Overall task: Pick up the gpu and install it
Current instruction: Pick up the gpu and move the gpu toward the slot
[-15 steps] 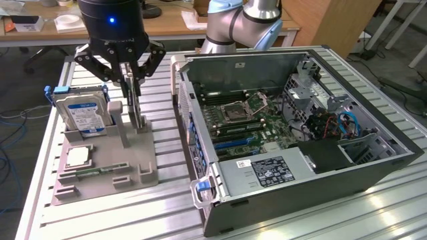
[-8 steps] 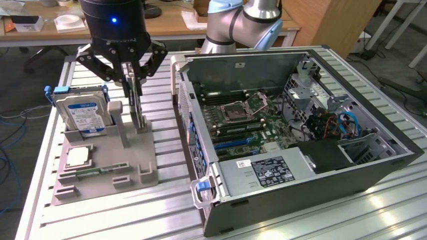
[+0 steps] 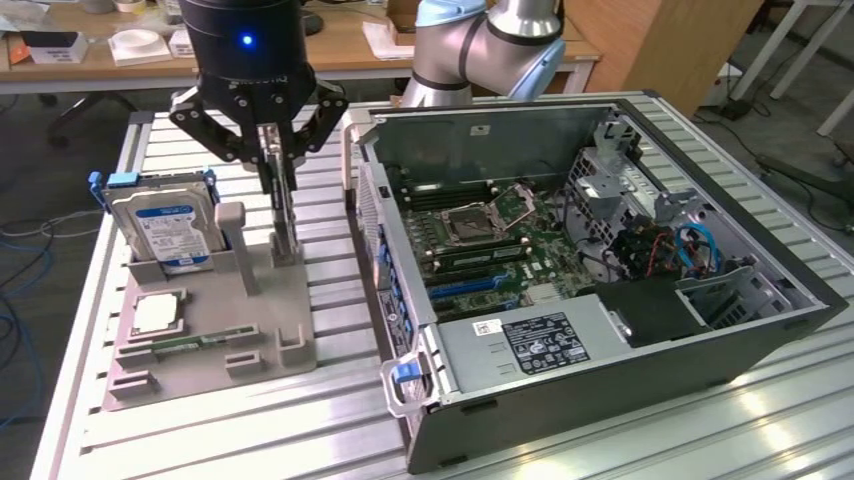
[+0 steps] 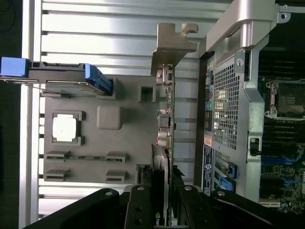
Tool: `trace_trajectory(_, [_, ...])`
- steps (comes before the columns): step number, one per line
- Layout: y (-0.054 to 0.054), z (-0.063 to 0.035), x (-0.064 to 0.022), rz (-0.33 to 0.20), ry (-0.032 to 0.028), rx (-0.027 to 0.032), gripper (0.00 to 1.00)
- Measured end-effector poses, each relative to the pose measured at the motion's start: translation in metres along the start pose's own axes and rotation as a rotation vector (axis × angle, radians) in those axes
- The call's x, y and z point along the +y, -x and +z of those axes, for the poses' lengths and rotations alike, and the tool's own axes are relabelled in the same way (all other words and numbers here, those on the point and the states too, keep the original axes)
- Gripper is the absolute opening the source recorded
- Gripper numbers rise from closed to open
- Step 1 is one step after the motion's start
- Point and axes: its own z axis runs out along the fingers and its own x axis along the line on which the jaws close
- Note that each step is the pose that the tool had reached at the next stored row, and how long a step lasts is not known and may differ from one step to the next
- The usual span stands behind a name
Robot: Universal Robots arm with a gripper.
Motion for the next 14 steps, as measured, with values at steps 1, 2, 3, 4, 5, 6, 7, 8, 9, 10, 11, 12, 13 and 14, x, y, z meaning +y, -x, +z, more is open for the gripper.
trace_trajectory(1, [0.0000, 0.0000, 0.0000, 0.000, 0.0000, 0.0001, 0.26])
trace_trajectory(2, [0.0000, -0.0001, 0.0000, 0.000, -0.0007, 0.0002, 0.26])
trace_trajectory(3, [0.0001, -0.0001, 0.0000, 0.000, -0.0046, 0.0003, 0.26])
trace_trajectory(4, [0.0001, -0.0001, 0.0000, 0.000, -0.0130, 0.0003, 0.26])
trace_trajectory(5, [0.0001, -0.0002, 0.0000, -0.001, -0.0229, 0.0006, 0.26])
trace_trajectory(6, [0.0001, -0.0002, 0.0000, -0.001, -0.0342, 0.0007, 0.26])
trace_trajectory(7, [0.0001, -0.0003, 0.0000, -0.001, -0.0455, 0.0009, 0.26])
trace_trajectory(8, [0.0001, -0.0003, 0.0000, -0.001, -0.0567, 0.0012, 0.26])
trace_trajectory(9, [0.0001, -0.0004, 0.0000, -0.001, -0.0697, 0.0013, 0.26])
trace_trajectory(10, [0.0001, -0.0004, 0.0000, -0.002, -0.0727, 0.0013, 0.26])
trace_trajectory(11, [0.0001, -0.0003, 0.0000, -0.002, -0.0728, 0.0012, 0.26])
trace_trajectory(12, [0.0001, -0.0004, 0.0000, -0.002, -0.0729, 0.0012, 0.26])
trace_trajectory(13, [0.0001, -0.0004, 0.0000, -0.002, -0.0728, 0.0013, 0.26])
trace_trajectory(14, [0.0001, -0.0004, 0.0000, -0.002, -0.0729, 0.0013, 0.26])
